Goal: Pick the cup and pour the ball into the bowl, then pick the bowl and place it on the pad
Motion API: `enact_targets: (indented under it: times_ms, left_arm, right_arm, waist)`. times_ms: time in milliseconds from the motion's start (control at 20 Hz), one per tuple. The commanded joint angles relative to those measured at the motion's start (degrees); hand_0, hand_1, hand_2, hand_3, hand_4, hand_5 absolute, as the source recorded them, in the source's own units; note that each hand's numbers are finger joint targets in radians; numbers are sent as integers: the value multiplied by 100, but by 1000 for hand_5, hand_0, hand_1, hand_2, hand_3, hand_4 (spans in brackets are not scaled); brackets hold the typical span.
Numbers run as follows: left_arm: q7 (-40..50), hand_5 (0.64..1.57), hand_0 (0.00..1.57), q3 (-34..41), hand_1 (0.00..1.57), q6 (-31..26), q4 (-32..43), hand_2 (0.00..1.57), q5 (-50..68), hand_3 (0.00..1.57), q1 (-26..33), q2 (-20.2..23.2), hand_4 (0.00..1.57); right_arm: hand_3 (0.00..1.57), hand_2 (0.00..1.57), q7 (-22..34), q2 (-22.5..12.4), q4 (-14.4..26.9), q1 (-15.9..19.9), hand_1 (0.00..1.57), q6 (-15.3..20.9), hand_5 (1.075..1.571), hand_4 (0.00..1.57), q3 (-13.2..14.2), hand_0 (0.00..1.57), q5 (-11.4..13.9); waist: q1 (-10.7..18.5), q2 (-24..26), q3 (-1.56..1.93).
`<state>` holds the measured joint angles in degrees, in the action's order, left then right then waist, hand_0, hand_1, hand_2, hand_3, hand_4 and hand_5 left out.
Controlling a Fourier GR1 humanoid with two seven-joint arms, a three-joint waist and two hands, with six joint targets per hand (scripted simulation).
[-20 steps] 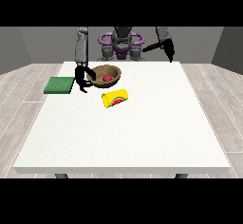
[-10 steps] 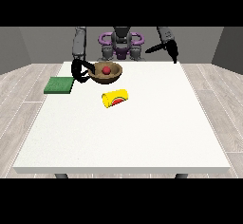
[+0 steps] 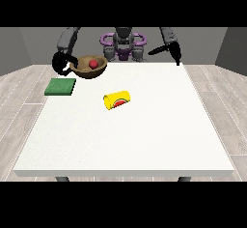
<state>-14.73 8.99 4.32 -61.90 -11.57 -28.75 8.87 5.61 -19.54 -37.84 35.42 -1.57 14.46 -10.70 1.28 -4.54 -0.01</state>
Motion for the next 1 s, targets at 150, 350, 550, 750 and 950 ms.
enact_targets:
  times_ms: [150,350,550,750,950]
  left_arm:
    - [-943,1565,0,145,0,271,359,0,-1,0,181,-11,0]
    - [-759,1565,0,-405,0,473,-349,0,-271,0,23,-435,0]
    - [-492,1565,0,-334,0,534,-659,0,-279,0,-341,-252,0]
    - [-371,1565,0,-489,0,752,-1169,0,-456,0,-456,-338,0]
    - [-119,1564,0,-601,0,740,-1760,0,-514,0,-411,-319,0]
  right_arm:
    - [1571,1571,64,-635,-204,21,1571,-764,1560,1062,258,1571,-325]
    - [1571,1571,-459,-1154,478,109,1571,-942,1563,1074,965,1571,-741]
    - [1366,1571,-792,-1663,854,123,1571,-1522,1562,1031,1232,1571,-924]
    - [1192,1571,-1375,-1942,1126,62,1571,-1739,1567,1008,1210,1571,-736]
    - [0,1571,-1681,-2480,1381,297,1571,-1883,1567,1047,1347,1571,-693]
  waist:
    - [-320,-516,-1]
    - [289,-1045,9]
    - [259,-1500,11]
    - [276,-1961,13]
    - [337,-2388,16]
